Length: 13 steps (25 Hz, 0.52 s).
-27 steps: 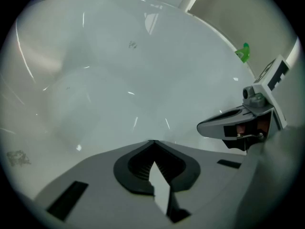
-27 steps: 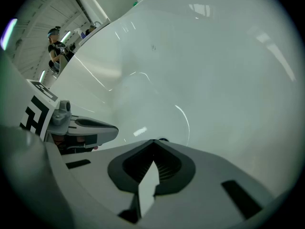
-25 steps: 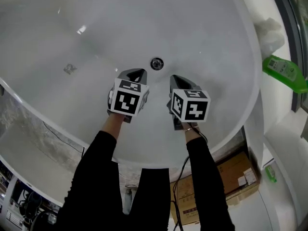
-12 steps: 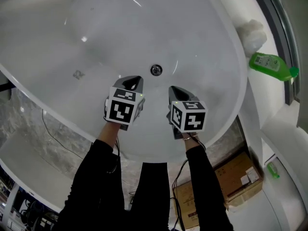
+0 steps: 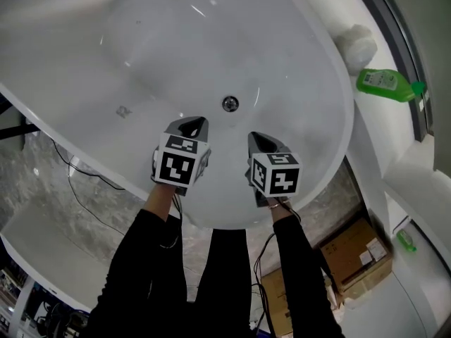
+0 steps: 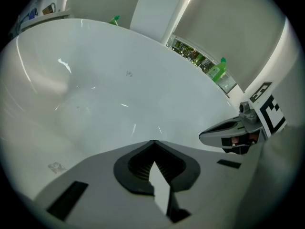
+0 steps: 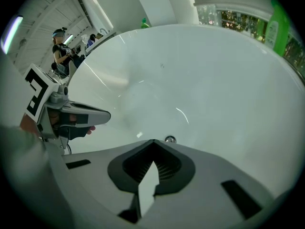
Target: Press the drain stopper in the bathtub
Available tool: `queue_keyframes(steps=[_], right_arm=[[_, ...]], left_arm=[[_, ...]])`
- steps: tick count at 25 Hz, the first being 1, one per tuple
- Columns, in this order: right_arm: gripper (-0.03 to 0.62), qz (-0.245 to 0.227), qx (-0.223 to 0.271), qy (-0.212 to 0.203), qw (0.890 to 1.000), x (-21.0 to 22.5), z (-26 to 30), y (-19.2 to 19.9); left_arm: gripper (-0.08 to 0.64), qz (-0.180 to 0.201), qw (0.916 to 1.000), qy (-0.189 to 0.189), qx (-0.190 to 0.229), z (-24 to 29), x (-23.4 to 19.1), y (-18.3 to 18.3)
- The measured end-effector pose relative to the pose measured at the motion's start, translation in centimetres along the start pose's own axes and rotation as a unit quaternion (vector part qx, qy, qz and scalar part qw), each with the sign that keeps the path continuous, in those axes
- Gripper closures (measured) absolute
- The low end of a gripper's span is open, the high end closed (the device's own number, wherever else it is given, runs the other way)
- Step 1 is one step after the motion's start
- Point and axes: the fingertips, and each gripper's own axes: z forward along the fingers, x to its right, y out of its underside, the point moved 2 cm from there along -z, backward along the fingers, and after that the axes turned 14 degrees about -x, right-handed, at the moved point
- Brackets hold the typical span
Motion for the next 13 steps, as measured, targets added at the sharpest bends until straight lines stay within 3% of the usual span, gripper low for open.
queue_keyframes(steps=[13], right_arm=[[0.592, 0.008, 0.013, -0.002, 1.0, -2.4, -3.7, 1.5]], left_arm=[[0.555, 0.01, 0.9999, 0.008, 0.005, -4.3, 1.7, 1.0]])
